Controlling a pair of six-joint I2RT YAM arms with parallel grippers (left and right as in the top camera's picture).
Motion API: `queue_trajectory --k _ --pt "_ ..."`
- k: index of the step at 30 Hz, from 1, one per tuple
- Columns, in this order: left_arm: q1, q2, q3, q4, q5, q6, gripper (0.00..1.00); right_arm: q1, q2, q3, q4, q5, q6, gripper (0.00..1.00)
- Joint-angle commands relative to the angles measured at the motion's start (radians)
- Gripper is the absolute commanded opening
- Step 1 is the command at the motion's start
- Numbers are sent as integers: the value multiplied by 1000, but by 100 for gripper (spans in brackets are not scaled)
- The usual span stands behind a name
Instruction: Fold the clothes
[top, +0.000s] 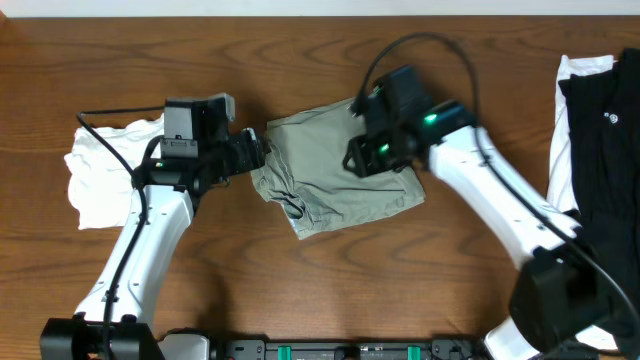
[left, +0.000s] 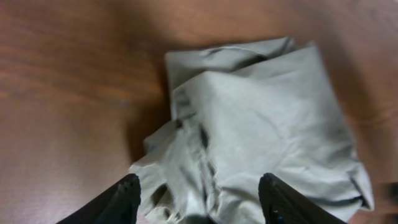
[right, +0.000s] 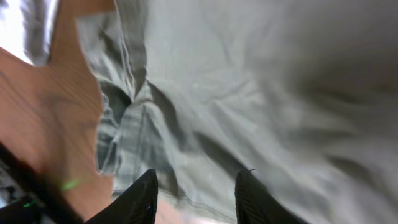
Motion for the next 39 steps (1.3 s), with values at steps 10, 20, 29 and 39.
queue_trajectory --k 10,20,29,39 --pt "-55 121 0 83 28 -5 82 156 67 -134 91 7 35 44" --pt "-55 251 0 213 31 -72 86 158 67 -143 84 74 36 44" --pt "-56 332 0 330 85 -122 79 158 67 -143 84 77 39 44" --pt "-43 325 7 347 207 -148 6 158 67 -143 84 109 60 44"
